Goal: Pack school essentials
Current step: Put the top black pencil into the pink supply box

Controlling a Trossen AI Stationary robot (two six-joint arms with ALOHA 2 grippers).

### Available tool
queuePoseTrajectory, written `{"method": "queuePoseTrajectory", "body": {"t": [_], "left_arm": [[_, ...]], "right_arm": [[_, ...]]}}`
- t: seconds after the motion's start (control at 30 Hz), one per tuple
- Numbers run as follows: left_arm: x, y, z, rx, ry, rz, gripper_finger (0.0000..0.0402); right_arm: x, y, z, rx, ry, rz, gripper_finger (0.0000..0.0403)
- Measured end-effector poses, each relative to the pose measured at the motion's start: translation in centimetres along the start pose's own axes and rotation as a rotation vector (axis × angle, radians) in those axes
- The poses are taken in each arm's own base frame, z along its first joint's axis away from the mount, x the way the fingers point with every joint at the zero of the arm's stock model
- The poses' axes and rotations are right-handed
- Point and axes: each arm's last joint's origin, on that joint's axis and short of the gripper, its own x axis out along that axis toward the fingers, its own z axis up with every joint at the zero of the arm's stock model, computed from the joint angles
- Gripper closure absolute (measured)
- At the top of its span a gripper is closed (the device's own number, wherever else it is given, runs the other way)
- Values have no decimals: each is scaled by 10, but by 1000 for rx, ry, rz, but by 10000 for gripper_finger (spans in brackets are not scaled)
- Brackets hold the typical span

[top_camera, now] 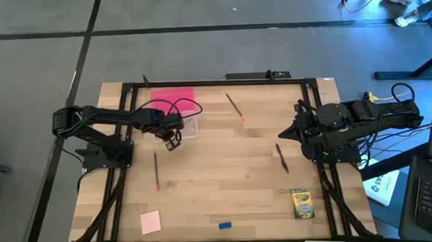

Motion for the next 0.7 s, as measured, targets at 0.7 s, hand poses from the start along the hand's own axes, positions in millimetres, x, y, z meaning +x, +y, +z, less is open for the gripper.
{"method": "queuePoseTrajectory", "body": {"t": [0.7], "left_arm": [[-13,-37,-9,-34,-128,-62,348]], "right_arm": [[3,-1,2,4,-19,-60,398]]}}
